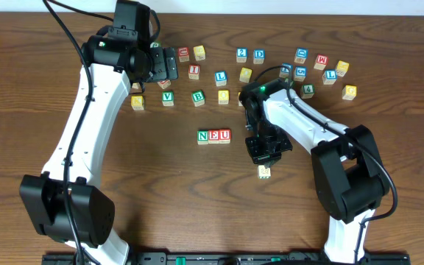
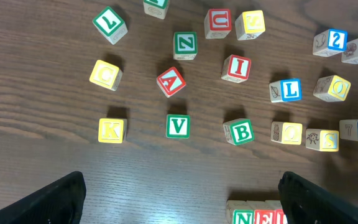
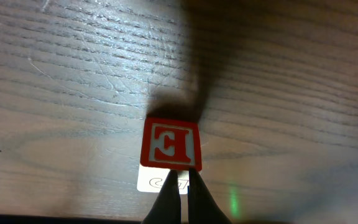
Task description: Spell out NEURIPS
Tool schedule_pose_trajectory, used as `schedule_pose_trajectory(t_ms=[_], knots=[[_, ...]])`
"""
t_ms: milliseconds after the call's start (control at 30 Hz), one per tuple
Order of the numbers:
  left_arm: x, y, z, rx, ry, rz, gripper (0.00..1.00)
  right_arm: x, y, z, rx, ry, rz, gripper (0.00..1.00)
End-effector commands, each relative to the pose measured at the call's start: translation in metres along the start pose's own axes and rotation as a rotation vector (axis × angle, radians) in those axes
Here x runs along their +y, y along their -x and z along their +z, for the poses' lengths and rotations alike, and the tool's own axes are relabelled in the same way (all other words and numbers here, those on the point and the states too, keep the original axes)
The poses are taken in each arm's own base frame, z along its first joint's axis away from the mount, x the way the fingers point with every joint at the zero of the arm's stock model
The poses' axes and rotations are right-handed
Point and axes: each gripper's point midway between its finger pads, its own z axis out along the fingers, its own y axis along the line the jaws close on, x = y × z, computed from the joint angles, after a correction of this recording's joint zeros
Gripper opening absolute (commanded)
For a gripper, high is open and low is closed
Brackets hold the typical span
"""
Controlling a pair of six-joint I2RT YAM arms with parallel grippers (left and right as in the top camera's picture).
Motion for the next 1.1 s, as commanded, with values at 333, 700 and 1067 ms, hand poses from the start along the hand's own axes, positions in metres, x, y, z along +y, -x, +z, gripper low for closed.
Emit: schedule_pose_trajectory(t_ms=[333, 700, 1067], knots=[[0.003, 0.006, -0.002, -0.015, 0.011, 0.009, 0.98, 0.005, 0.015, 0.000, -0.077, 0.021, -0.025, 0.01], [0.003, 0.005, -0.002, -0.015, 0.011, 0.010, 0.98, 0.006, 0.031, 0.001, -0.134, 0.025, -0.020, 0.01], [0.003, 0.005, -0.002, -0.014, 0.011, 0.010, 0.98, 0.016, 0.040, -0.033, -0.234, 0.075, -0.029, 0.01]])
